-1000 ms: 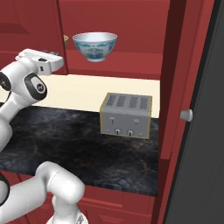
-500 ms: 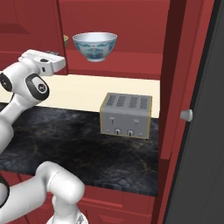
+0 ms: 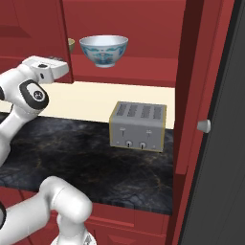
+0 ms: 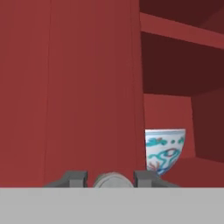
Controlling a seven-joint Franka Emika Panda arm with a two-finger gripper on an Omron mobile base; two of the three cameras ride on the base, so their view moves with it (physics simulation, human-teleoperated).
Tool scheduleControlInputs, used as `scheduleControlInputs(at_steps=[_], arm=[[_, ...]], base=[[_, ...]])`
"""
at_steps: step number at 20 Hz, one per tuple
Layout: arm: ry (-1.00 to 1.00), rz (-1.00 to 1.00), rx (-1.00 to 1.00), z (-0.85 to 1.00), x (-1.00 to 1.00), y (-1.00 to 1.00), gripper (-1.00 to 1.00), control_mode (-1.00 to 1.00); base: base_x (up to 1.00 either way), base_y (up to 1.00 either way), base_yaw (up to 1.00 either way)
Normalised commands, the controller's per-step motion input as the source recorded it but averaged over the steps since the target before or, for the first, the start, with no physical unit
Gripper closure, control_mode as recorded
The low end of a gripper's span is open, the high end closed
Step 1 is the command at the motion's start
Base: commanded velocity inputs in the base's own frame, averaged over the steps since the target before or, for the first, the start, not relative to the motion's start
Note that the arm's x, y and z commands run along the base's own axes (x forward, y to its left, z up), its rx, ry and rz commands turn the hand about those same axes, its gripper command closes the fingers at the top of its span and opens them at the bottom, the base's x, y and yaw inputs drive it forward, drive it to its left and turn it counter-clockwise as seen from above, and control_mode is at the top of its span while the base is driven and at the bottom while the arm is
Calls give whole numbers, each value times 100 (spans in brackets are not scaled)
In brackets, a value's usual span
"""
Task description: Move the bowls from the cabinet to the plates on the dining table.
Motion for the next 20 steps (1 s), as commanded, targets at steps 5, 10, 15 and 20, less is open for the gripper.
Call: scheduleControlInputs(at_steps=[5, 10, 15, 20], arm=[[12, -7, -2, 45, -31, -2, 100, -100], [9, -3, 0, 35, -44, -8, 100, -100], [3, -2, 0, 25, -51, -2, 100, -100], [1, -4, 0, 22, -49, 0, 100, -100]], base=[[0, 0, 0], [0, 0, 0], [0, 0, 0], [0, 0, 0]])
